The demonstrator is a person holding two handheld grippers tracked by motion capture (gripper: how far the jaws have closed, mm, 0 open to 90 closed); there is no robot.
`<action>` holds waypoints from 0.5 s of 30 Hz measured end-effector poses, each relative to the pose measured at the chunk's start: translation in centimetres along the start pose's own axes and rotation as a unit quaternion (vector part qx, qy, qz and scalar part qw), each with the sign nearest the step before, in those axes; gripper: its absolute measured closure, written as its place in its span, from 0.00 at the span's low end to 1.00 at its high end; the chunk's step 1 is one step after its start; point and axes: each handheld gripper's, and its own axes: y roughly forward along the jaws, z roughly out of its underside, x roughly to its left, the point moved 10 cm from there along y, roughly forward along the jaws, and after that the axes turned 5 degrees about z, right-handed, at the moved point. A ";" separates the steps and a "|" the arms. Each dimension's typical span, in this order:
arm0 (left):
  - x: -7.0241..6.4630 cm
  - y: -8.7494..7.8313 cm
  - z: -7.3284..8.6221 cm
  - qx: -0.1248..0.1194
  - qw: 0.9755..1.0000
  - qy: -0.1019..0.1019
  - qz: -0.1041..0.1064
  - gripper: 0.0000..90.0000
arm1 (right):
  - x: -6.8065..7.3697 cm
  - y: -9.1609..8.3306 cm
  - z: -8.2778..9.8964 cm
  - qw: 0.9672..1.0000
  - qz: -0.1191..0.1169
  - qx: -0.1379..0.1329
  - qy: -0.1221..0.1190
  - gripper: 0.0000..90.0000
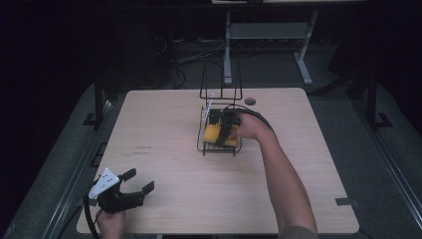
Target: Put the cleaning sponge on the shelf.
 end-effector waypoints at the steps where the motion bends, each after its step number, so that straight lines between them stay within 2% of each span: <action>1: 0.0 0.0 0.0 0.000 1.000 0.000 0.000 0.14 | 0.0 0.1 0.0 1.000 0.000 0.000 -0.001 0.24; 8: 0.0 0.0 0.0 -0.001 1.000 0.000 0.001 0.14 | 0.0 0.2 0.1 1.000 0.000 0.004 0.000 0.23; 13: 0.0 0.1 0.0 0.001 1.000 0.000 0.001 0.14 | 0.1 0.4 0.1 1.000 0.005 0.007 -0.017 0.23; 15: 0.0 0.1 0.0 0.001 1.000 0.001 0.001 0.14 | 0.1 0.6 0.1 1.000 0.002 0.009 -0.017 0.23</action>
